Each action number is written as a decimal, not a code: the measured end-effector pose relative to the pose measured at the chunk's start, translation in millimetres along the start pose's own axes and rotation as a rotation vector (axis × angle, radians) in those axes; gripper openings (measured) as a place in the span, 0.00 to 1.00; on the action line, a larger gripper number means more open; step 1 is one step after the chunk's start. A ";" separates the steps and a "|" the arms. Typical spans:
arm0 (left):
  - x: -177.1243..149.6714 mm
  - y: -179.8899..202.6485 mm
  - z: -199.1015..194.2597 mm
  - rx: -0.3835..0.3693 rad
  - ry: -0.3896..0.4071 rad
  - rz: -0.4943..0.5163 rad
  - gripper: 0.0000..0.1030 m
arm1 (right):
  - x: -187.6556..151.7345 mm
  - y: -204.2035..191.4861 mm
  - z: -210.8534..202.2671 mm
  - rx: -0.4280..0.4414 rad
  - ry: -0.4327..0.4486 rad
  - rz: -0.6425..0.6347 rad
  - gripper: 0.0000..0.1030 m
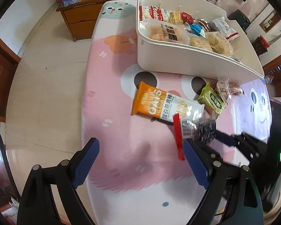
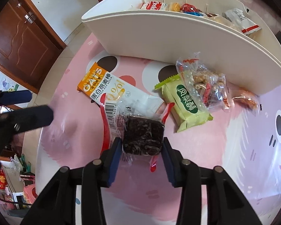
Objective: Organize snacks
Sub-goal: 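Grasp the red-striped dark pack with the right gripper while left gripper approaches the orange Oats bar, then grasp the orange Oats bar with left gripper while right gripper lifts the dark pack, then lower both held packs into the white tray and open both grippers, then move both grippers back toward the green pack and clear nut bag, then grasp the green pineapple-cake pack with left gripper while right gripper grasps the clear nut bag, then carry both packs over the white tray and release them inside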
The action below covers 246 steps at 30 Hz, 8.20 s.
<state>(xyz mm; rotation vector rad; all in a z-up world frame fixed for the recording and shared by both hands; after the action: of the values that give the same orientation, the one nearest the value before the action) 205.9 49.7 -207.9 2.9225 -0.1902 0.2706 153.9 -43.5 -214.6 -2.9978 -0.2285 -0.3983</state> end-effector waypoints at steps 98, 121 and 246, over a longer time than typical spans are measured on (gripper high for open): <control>220.4 114.9 -127.2 0.141 0.384 0.191 0.39 | 211.4 125.3 -204.4 -0.087 0.339 0.220 0.41; 195.4 112.4 -128.2 0.165 0.366 0.217 0.91 | 192.1 130.9 -197.9 -0.068 0.300 0.262 0.47; 43.2 105.8 -70.3 -0.107 0.326 0.330 0.51 | 30.0 95.1 -117.0 0.110 0.202 0.376 0.27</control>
<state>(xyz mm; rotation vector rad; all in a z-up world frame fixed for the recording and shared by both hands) 220.9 -43.1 -112.2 2.6794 -0.6132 0.7532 168.7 -147.8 -102.7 -2.7779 0.3147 -0.6148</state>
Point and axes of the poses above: each gripper's, at about its wrist camera, not at the fingertips, and z roughly the way its jaws point, y to its right, x to its top, the point moved 7 cm from there along z, roughly the way its jaws point, and after that the axes turned 3 degrees about -x, right-handed, at the moved point
